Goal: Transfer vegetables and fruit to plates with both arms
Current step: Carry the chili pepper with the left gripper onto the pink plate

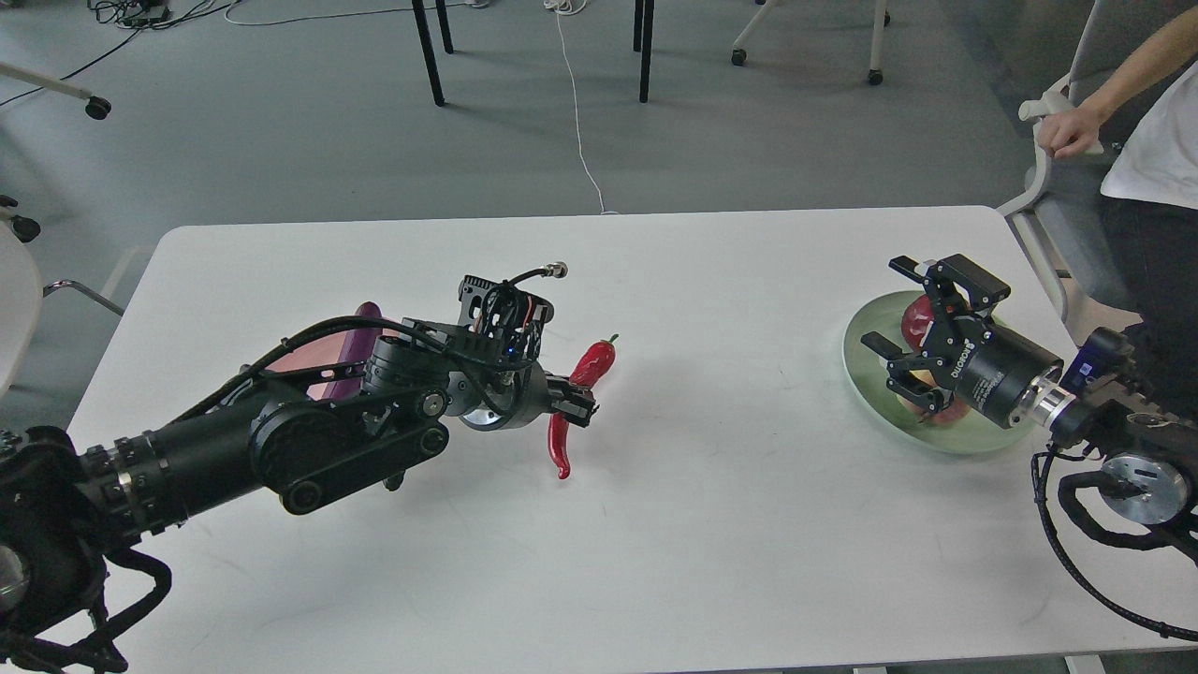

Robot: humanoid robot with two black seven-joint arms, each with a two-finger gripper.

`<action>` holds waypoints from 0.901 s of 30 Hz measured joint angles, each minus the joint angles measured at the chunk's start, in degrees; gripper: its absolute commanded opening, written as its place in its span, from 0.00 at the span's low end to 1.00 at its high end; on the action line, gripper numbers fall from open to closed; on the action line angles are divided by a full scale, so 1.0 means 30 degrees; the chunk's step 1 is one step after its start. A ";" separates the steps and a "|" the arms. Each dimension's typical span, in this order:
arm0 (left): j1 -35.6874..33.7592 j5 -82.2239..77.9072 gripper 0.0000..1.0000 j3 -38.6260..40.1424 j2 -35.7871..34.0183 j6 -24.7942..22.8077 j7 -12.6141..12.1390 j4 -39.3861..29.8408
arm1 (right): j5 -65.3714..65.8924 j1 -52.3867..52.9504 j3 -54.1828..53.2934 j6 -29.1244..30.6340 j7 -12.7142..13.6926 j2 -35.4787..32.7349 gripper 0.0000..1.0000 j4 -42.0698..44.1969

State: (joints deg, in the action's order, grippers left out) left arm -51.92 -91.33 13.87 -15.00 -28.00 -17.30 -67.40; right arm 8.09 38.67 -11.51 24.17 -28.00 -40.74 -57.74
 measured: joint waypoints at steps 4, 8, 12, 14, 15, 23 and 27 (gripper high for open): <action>-0.1022 0.0074 0.24 0.0085 -0.1526 0.0000 0.0165 -0.1292 | 0.0000 0.0000 0.0001 0.0000 0.0000 0.0038 0.99 0.0012; -0.1661 0.0093 0.24 0.0106 -0.3824 0.0000 0.0846 -0.2364 | 0.0068 0.0000 0.0001 0.0000 0.0000 0.0044 0.99 0.0025; -0.1703 0.0088 0.24 -0.0073 -0.6226 0.0001 0.1347 -0.3089 | 0.0317 0.0000 0.0001 0.0000 0.0000 0.0045 0.99 0.0009; -0.1586 0.0076 0.24 -0.0184 -0.7131 0.0000 0.1497 -0.3301 | 0.0363 0.0000 0.0001 0.0000 0.0000 0.0045 0.99 0.0001; -0.1519 0.0068 0.24 -0.0219 -0.7583 0.0000 0.1608 -0.3354 | 0.0372 0.0000 0.0001 0.0001 0.0000 0.0045 0.99 -0.0001; -0.1015 -0.0009 0.25 -0.0993 -0.9547 0.0001 0.2185 -0.3392 | 0.0381 -0.0022 0.0001 0.0001 0.0000 0.0162 0.99 0.0047; -0.0908 -0.0084 0.25 -0.1520 -1.0436 0.0001 0.2486 -0.3287 | 0.0381 -0.0042 0.0001 0.0001 0.0000 0.0165 0.99 0.0062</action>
State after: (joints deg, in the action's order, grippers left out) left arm -54.64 -91.58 9.31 -46.31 -28.00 -9.84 -77.26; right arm 9.23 38.54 -11.51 24.17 -28.00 -40.24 -57.55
